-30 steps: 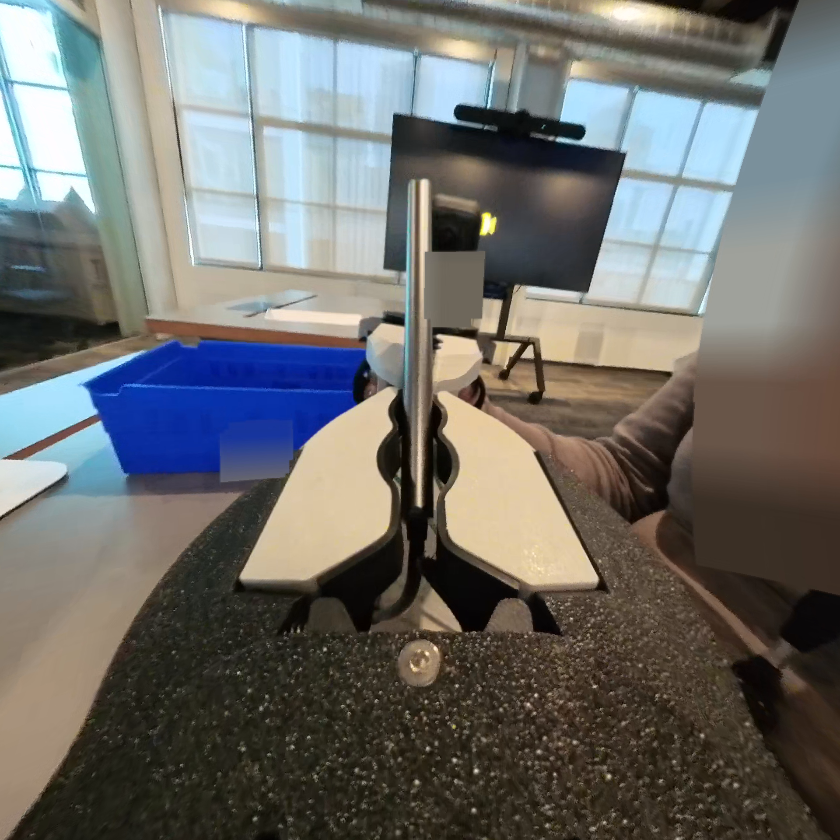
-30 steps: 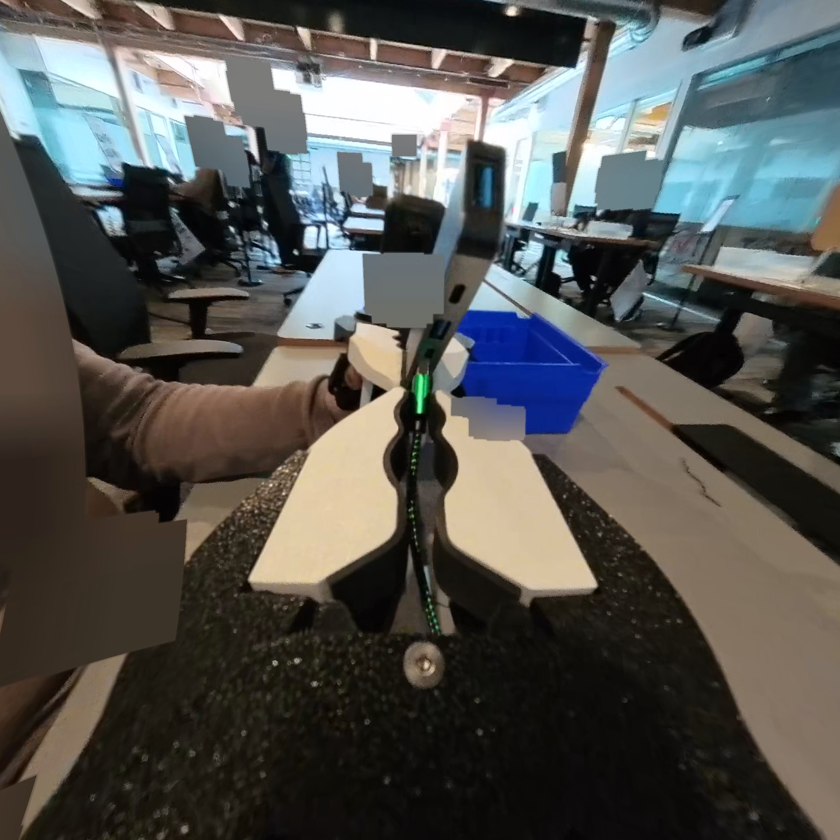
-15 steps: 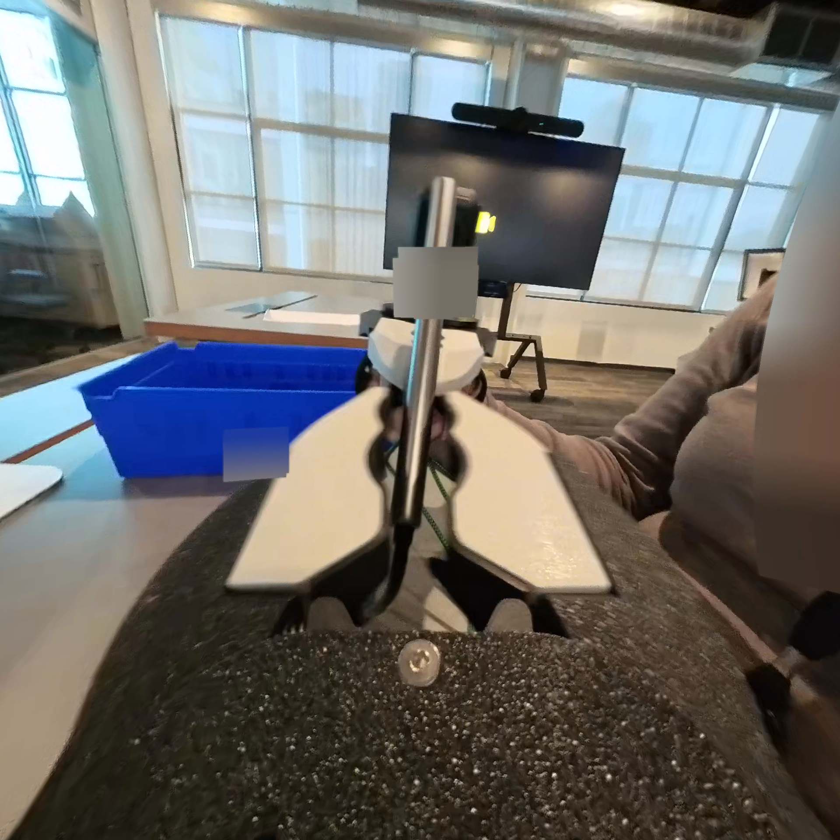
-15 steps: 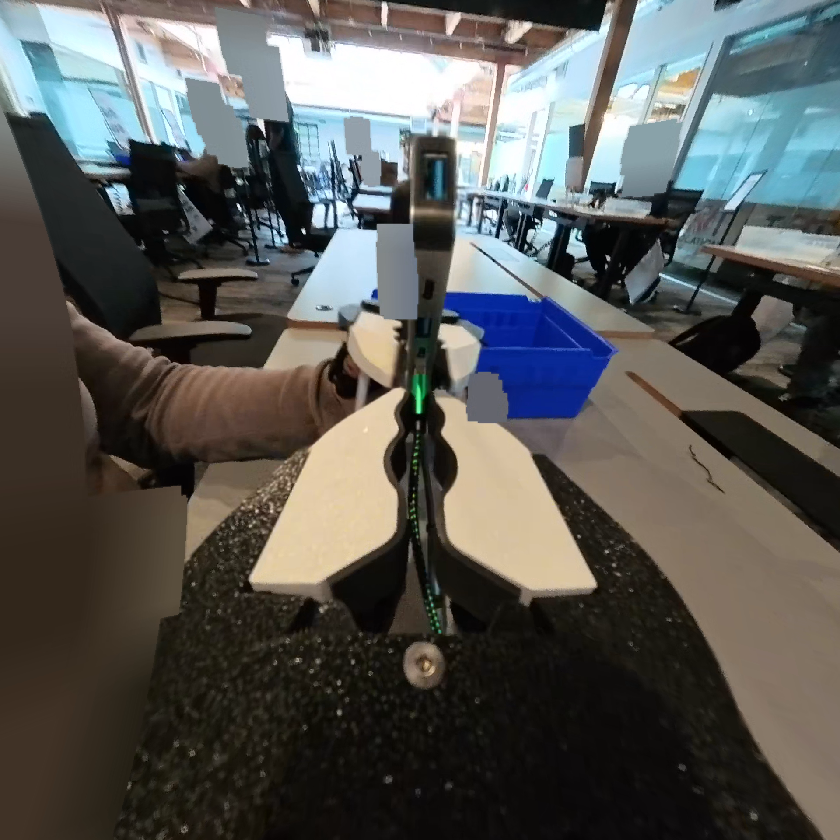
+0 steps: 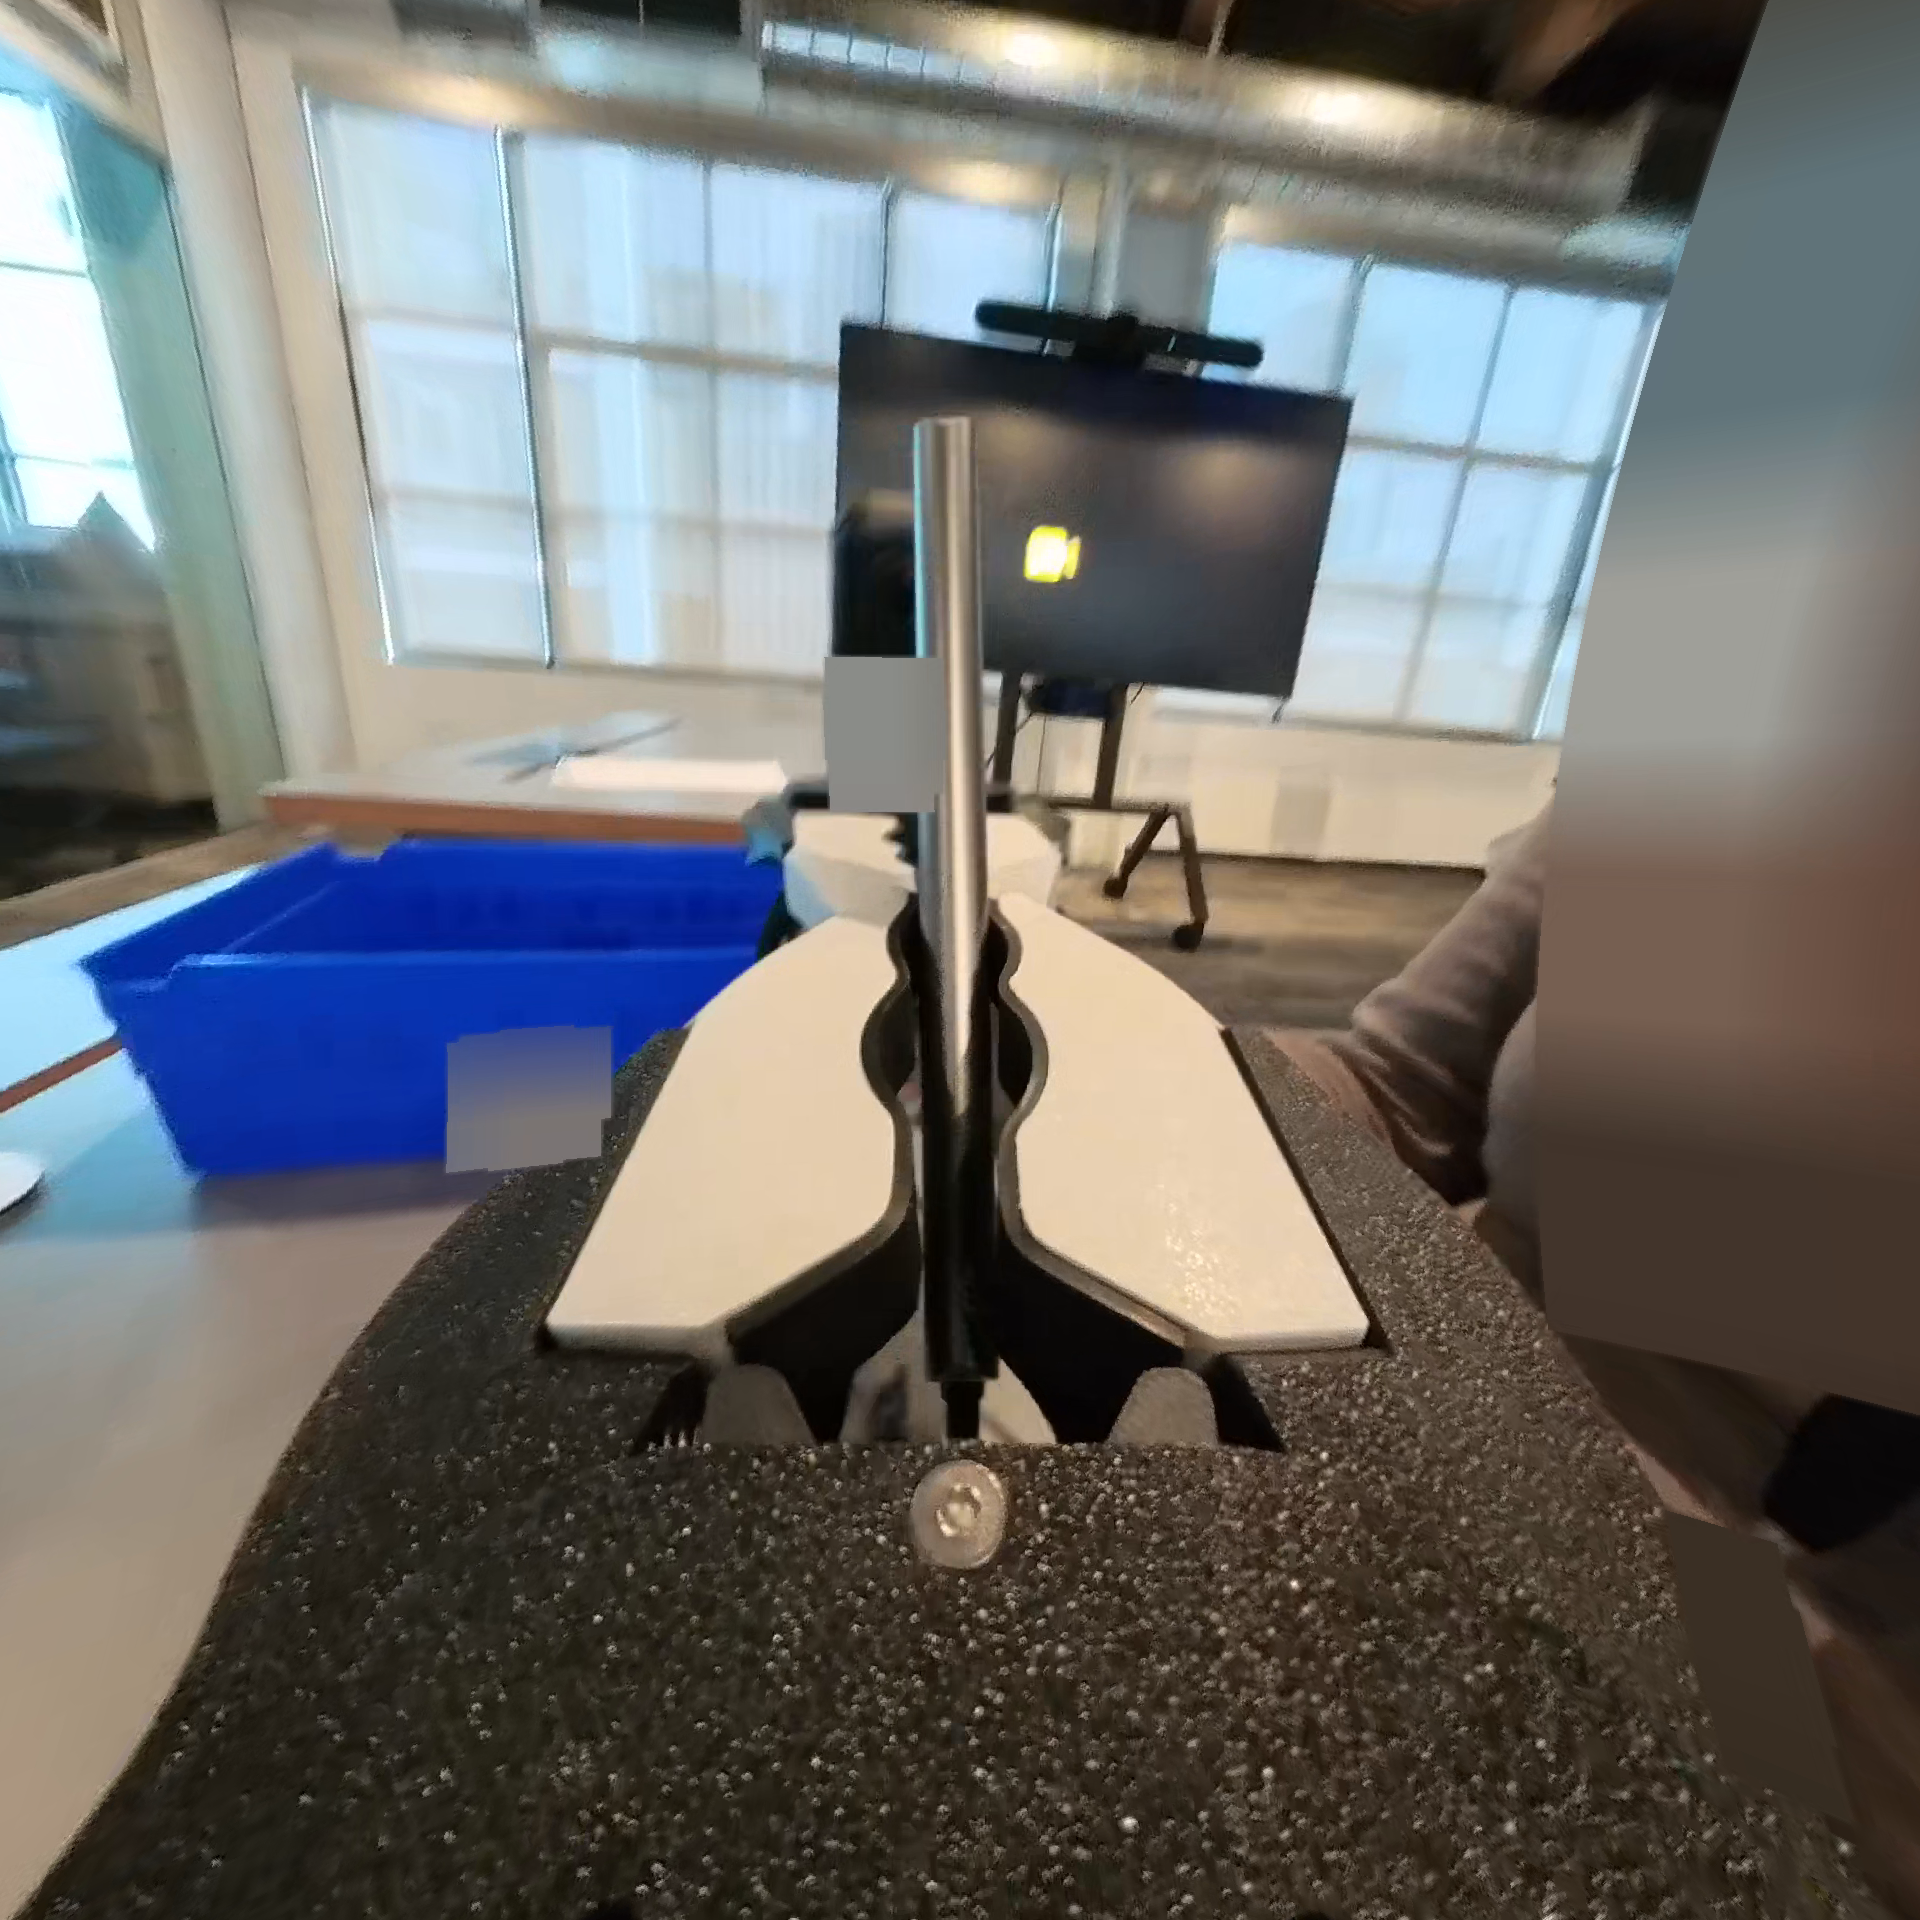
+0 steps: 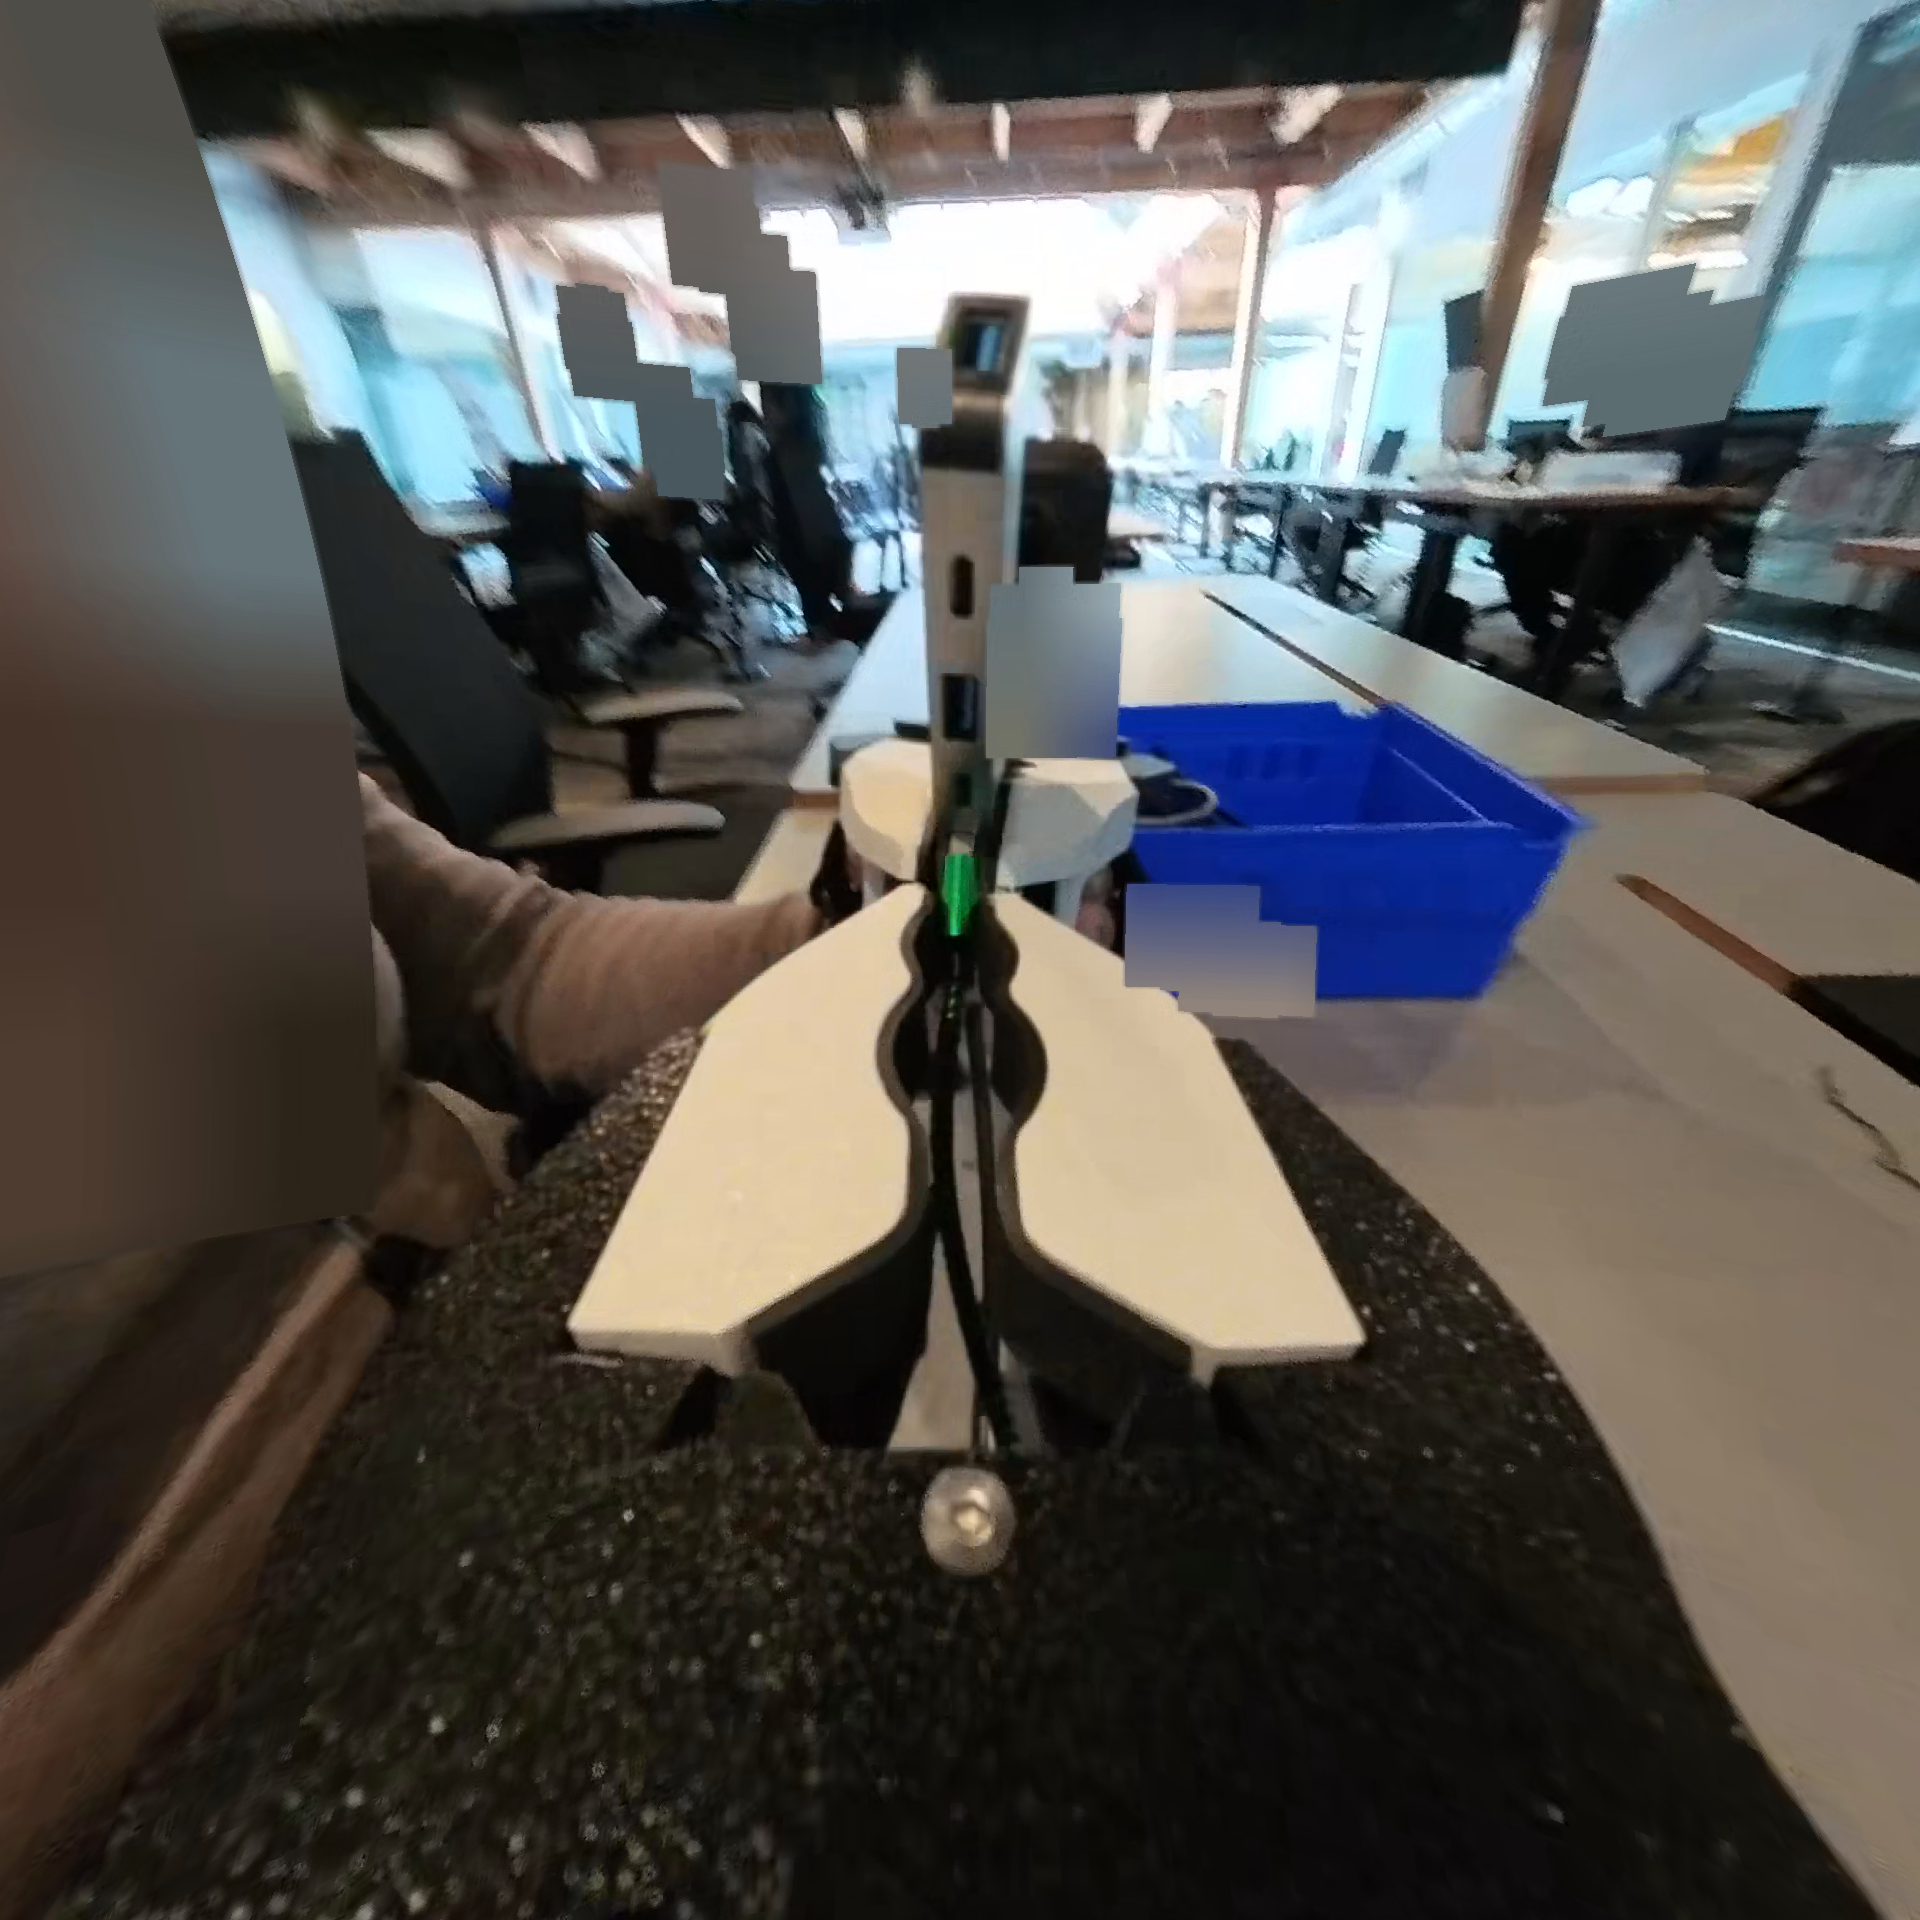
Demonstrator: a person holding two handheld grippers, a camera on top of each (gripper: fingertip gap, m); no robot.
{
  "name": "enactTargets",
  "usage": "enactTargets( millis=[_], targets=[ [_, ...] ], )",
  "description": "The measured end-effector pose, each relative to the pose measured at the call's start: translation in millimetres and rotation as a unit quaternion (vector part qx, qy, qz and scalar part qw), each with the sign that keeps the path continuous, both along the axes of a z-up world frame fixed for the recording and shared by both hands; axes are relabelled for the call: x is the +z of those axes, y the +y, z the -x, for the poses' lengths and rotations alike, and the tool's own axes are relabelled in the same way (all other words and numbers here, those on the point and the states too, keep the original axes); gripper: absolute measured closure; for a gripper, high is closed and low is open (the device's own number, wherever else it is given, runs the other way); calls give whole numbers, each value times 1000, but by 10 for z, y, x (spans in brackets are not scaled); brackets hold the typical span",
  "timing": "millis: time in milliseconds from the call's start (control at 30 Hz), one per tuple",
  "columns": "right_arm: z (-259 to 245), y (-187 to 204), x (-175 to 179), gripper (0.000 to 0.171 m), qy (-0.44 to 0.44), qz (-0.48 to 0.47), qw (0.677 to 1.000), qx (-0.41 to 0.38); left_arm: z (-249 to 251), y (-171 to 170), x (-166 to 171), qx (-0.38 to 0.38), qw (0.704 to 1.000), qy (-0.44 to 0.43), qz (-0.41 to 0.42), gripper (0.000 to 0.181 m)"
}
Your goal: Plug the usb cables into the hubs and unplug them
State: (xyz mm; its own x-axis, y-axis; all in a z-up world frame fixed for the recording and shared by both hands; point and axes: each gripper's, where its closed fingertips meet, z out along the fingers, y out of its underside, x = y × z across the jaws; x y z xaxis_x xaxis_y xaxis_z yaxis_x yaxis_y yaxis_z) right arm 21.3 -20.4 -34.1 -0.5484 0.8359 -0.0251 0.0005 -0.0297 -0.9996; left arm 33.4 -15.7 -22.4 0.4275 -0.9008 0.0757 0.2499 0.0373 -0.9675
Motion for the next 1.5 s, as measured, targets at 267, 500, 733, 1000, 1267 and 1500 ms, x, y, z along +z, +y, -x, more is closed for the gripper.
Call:
enactTargets(
  millis=[267, 500, 733, 1000, 1267, 1500],
  targets=[
    [57, 46, 53, 166, 28, -23, 998, -43, 190, -34, 178, -2, 996, -92, -15, 171],
    [-42, 325, 101, 166, 38, 54, 997, -50, 580, -9, 254, 41, 992, -121, -7, 171],
    [-21, 381, 67, 166, 28, 33, 996, -82, 348, 147, 23, 73, 997, -33, 21, 171],
    [24, 301, -32, 166, 4, 1, 997, -74, 280, 148, -30, 48, 998, -32, 36, 171],
    [65, 189, -73, 166, -7, -6, 999, -52, 180, 146, -83, 22, 998, -29, 46, 171],
    [74, 120, -53, 166, -7, -10, 999, -46, 158, 81, -54, -42, 995, -72, 60, 171]
  ],
)
